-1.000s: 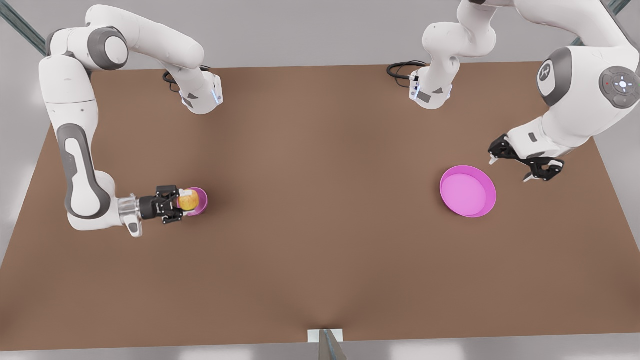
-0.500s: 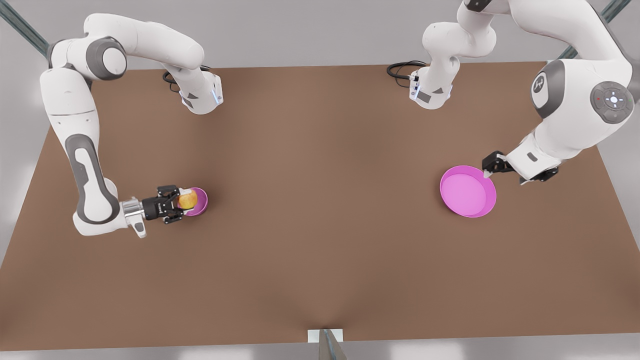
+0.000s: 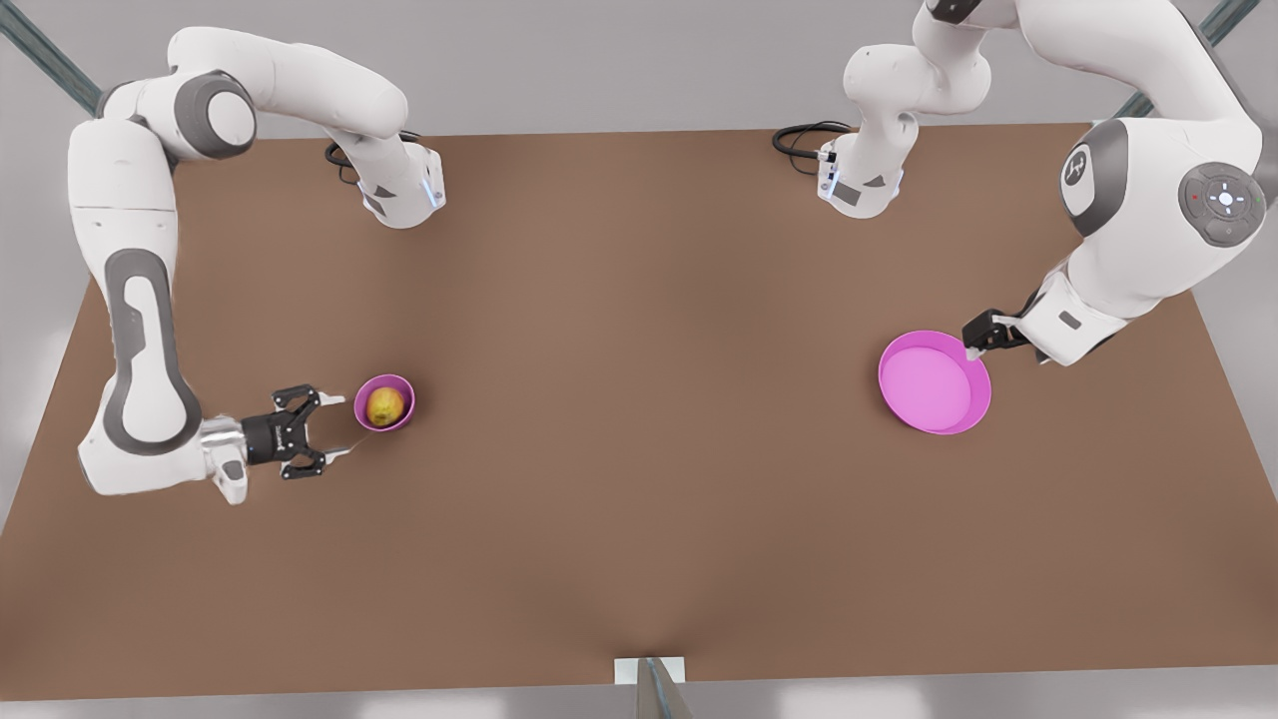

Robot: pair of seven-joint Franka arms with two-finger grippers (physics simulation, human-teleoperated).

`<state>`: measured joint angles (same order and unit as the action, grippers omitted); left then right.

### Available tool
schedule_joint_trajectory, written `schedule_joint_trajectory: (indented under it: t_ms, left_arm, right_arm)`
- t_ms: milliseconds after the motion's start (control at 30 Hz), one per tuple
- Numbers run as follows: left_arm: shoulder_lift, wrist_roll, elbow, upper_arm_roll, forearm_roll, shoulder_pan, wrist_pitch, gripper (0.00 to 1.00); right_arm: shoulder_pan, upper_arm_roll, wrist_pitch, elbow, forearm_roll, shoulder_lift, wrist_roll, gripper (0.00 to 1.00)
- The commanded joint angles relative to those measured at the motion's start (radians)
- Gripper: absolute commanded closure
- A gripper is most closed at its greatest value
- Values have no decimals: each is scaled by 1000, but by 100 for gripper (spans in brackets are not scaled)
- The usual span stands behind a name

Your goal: Use the left arm to pick up the apple from the plate, transfer it to the gripper of the right arm, and then use the right arm to place it into the bowl

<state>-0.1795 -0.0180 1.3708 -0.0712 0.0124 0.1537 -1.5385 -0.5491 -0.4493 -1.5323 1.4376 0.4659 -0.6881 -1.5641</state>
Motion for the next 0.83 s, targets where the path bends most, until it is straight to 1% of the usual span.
schedule_joint_trajectory:
  t_ms: [0, 67, 100, 133, 167, 200, 233, 267, 300, 333, 400, 433, 500, 567, 633, 800]
  left_arm:
    - [3, -109, -1, 2, 0, 1, 0, 0]
    - [5, -39, -6, 1, -2, 10, 1, 0]
    - [5, -33, -15, 1, -2, 10, 1, 0]
    - [6, 1, -15, -2, 3, 6, 3, 0]
    - [6, 21, -15, -2, 3, 6, 3, 0]
    - [6, 21, -15, -2, 1, 9, 6, 0]
    - [6, 21, -15, -2, 3, 7, 8, 0]
    - [6, 23, -15, -2, 3, 7, 8, 0]
    - [6, 20, -15, -2, 1, 9, 9, 0]
    - [6, 20, -15, -2, 1, 10, 9, 0]
    - [6, 20, -15, -2, 0, 10, 9, 0]
    - [6, 20, -15, -2, 0, 10, 11, 0]
    - [6, 18, -15, -2, 0, 10, 11, 0]
    - [6, 18, -15, -2, 0, 10, 11, 0]
    - [6, 18, -15, -2, 0, 12, 11, 0]
    - [5, 17, -15, -2, -2, 13, 11, 0]
  right_arm:
    - [5, -115, 78, -104, -267, 45, 387, 0]
    - [11, -406, 77, -275, -630, 56, 544, 0]
    - [84, -427, 72, -335, -731, 56, 558, 0]
    - [115, -425, 67, -375, -774, 62, 605, 0]
    - [162, -349, 46, -335, -773, 221, 742, 0]
    - [313, -154, 20, -251, -744, 346, 883, 0]
    - [523, 177, 18, -159, -629, 456, 1090, 0]
    - [594, 359, 12, -19, -510, 550, 1363, 0]
    - [591, 415, -60, 81, -495, 598, 1538, 0]
    - [594, 446, -100, 90, -501, 585, 1507, 0]
    - [577, 423, -12, 95, -503, 596, 1556, 0]
    - [577, 420, -16, 80, -503, 584, 1559, 0]
    - [574, 420, -8, -19, -516, 542, 1598, 0]
    - [584, 429, 44, -154, -513, 440, 1613, 0]
    - [592, 420, 41, -155, -515, 438, 1693, 0]
    - [607, 414, 41, -154, -517, 440, 1696, 0]
